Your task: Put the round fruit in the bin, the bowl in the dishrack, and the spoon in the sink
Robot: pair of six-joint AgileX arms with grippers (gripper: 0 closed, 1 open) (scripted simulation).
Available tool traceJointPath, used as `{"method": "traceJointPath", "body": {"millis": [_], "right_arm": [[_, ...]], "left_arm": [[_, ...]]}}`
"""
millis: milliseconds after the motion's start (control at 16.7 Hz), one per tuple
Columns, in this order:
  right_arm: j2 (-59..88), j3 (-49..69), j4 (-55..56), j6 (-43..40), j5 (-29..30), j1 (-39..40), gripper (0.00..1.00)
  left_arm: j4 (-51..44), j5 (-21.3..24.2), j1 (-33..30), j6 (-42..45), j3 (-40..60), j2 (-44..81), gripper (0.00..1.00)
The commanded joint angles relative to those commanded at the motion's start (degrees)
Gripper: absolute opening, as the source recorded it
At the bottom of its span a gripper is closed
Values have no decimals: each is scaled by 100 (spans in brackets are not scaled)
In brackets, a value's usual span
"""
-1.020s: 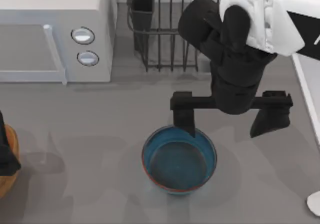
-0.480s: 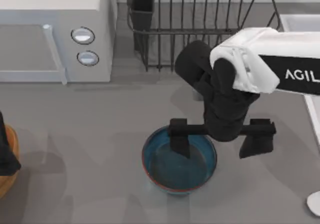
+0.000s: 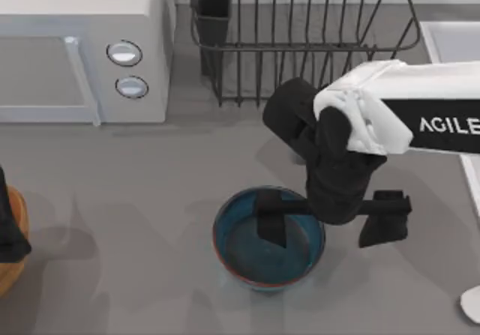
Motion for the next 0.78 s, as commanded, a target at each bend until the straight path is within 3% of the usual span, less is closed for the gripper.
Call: {"method": "traceJointPath", "body": {"millis": [720, 780], "right_arm": [[0, 0, 0, 0, 0, 0, 2], [0, 0, 0, 0, 0, 0, 0]], "left_arm": [[0, 0, 0, 0, 0, 0, 100], [0, 0, 0, 0, 0, 0, 100]]}}
